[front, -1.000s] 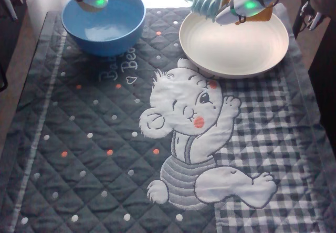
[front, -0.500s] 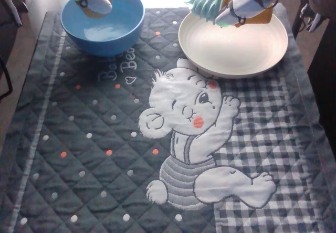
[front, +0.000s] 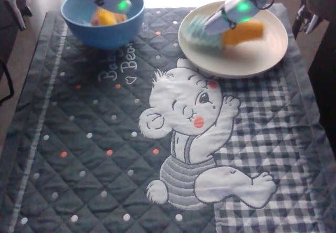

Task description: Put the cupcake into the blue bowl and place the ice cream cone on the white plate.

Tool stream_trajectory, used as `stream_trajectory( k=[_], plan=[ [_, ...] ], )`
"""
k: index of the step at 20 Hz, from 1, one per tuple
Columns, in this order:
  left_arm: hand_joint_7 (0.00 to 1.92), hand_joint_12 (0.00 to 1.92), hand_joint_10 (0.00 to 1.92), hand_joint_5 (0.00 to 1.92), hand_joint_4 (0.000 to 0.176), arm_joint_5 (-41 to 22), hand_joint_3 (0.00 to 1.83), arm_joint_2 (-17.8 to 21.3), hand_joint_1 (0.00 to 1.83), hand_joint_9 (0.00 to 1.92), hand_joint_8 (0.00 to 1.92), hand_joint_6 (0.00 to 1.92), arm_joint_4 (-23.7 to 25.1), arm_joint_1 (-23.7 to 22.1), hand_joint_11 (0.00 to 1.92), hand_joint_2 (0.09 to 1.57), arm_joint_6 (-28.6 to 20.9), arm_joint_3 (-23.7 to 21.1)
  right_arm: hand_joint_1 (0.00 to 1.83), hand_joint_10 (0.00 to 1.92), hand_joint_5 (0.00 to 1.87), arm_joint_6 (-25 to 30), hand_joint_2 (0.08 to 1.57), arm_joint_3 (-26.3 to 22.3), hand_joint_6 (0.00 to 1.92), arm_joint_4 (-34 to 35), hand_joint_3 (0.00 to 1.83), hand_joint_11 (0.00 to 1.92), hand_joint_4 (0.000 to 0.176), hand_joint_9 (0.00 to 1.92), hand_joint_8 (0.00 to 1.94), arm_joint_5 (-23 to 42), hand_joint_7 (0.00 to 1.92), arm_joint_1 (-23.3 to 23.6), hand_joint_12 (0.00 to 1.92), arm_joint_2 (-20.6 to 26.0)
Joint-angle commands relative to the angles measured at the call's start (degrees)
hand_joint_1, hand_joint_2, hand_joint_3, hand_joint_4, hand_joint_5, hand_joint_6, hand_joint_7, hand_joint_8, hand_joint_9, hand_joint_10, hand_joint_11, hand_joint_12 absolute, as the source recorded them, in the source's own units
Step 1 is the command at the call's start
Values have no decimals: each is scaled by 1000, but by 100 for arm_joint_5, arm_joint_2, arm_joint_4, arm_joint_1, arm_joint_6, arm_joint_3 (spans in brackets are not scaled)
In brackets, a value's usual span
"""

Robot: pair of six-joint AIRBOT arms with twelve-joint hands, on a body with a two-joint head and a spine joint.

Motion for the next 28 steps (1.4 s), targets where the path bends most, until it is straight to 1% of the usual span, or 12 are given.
stream_trajectory(
  k=[1, 8, 9, 11, 13, 16, 18, 22, 24, 25, 26, 28],
  plan=[
    [260, 581, 5, 375, 37, -434, 0, 7, 737, 202, 4, 3, -94, -66, 6, 787, -46, -25, 717, 0, 91, 3, 727, -47, 0, 79, 1, 5, 167, 330, 0, 715, 226, 107, 1398, 69],
    [142, 328, 3, 297, 83, -742, 0, 250, 724, 88, 3, 1, 239, -219, 0, 774, -257, -310, 657, 4, 0, 3, 692, -331, 0, 79, 3, 0, 176, 48, 0, 964, 0, 107, 473, 347],
    [163, 233, 1, 285, 52, -789, 4, 292, 739, 79, 6, 0, 239, -243, 0, 798, -259, -343, 733, 0, 0, 3, 731, -376, 0, 79, 3, 0, 176, 1, 0, 999, 0, 107, 179, 390],
    [146, 171, 1, 247, 57, -848, 5, 369, 746, 58, 3, 0, 240, -273, 0, 807, -259, -404, 726, 4, 0, 3, 728, -457, 0, 79, 1, 15, 176, 11, 0, 1063, 0, 107, 175, 449],
    [111, 159, 1, 223, 90, -924, 2, 482, 731, 35, 3, 0, 231, -306, 0, 806, -260, -492, 690, 0, 0, 3, 740, -547, 0, 79, 1, 0, 176, 2, 0, 1161, 0, 107, 201, 504],
    [151, 175, 18, 248, 93, -1022, 0, 667, 723, 141, 5, 0, 209, -379, 129, 778, -238, -628, 712, 0, 0, 3, 737, -705, 0, 79, 0, 1, 176, 0, 0, 1315, 0, 107, 112, 627],
    [153, 218, 32, 244, 81, -1072, 0, 830, 708, 200, 3, 3, 93, -411, 213, 780, -128, -740, 677, 0, 0, -2, 744, -823, 0, 78, 0, 0, 176, 29, 0, 1459, 0, 107, 696, 713],
    [179, 260, 5, 226, 95, -1116, 0, 1121, 744, 227, 22, 5, 40, -453, 207, 799, -7, -949, 714, 2, 0, -159, 764, -1090, 0, 78, 0, 0, 172, 11, 0, 1687, 0, 107, 187, 909],
    [174, 244, 0, 196, 126, -1225, 0, 1245, 733, 181, 12, 0, 21, -467, 167, 797, 15, -1043, 660, 7, 0, -187, 717, -1236, 0, 78, 0, 0, 176, 78, 0, 1846, 0, 107, 541, 1041],
    [174, 245, 0, 179, 137, -1307, 0, 1328, 704, 170, 10, 0, -89, -468, 170, 783, 99, -1120, 682, 15, 0, -194, 711, -1309, 0, 78, 0, 0, 176, 58, 0, 1941, 15, 107, 461, 1101],
    [152, 223, 0, 150, 136, -1459, 0, 1502, 680, 132, 1, 0, -328, -467, 104, 783, 303, -1283, 720, 15, 0, -203, 720, -1446, 0, 79, 0, 0, 176, 11, 2, 2118, 4, 107, 135, 1210],
    [148, 312, 0, 154, 121, -1725, 0, 1889, 708, 108, 0, 3, -812, -466, 11, 757, 757, -1636, 775, 13, 0, -204, 768, -1688, 0, 99, 13, 71, 176, 36, 0, 2480, 0, 107, 38, 1430]
  ],
)
